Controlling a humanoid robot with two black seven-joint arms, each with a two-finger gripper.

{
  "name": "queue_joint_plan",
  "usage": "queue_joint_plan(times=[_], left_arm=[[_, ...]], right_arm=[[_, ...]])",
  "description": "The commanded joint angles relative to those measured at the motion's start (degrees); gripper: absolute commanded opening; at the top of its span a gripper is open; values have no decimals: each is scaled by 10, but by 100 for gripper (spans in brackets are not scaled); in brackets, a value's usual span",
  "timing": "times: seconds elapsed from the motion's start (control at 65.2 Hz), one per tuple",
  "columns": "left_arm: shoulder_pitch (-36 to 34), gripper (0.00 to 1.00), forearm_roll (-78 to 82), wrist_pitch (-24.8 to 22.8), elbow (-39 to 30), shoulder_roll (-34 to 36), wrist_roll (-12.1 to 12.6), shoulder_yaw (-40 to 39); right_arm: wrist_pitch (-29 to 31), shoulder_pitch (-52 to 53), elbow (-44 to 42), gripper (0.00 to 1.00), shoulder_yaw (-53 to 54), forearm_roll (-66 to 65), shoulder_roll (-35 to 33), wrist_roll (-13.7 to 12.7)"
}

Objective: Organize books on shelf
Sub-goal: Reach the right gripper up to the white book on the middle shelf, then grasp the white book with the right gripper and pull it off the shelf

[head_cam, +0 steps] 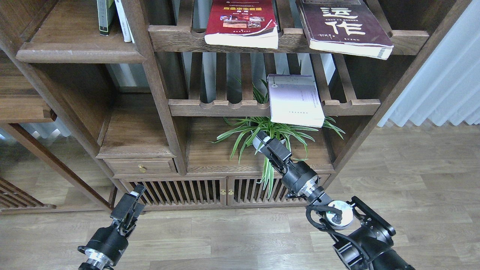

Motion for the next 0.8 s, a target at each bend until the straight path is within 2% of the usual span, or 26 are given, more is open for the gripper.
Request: queue_joint_plan(times=[0.0,0.015,0.092,0.246,0.43,0.476,0.522,0.553,0.568,0.614,0.721,0.767,0.783], left_arm=[[2,100,0,0,0,0,-1,0],[2,100,0,0,0,0,-1,-1],[5,100,0,0,0,0,0,-1],[5,100,0,0,0,0,0,2],[5,100,0,0,1,0,0,2],[5,100,0,0,2,0,0,2],[5,100,0,0,2,0,0,3],[5,100,0,0,2,0,0,3],[5,100,0,0,2,0,0,3],[5,100,0,0,3,0,0,3],[5,100,0,0,4,0,0,3],[5,100,0,0,4,0,0,3],[5,100,1,0,5,0,0,3]], right_arm=[[-21,29,0,99,2,33,0,56],[-37,36,0,99,2,44,0,69],[-71,47,0,99,2,68,0,87],[-126,50,-1,98,5,89,0,89],[-138,50,-19,96,8,93,0,90],[-138,50,-23,91,14,101,0,90],[-138,50,-23,77,30,119,0,91],[-138,50,-23,72,35,125,0,90],[-138,50,-23,65,41,134,0,90],[-138,50,-23,59,46,146,0,90],[-138,50,-23,56,47,150,0,90],[-137,49,-22,49,47,150,0,90],[-135,47,-22,41,48,150,0,90]])
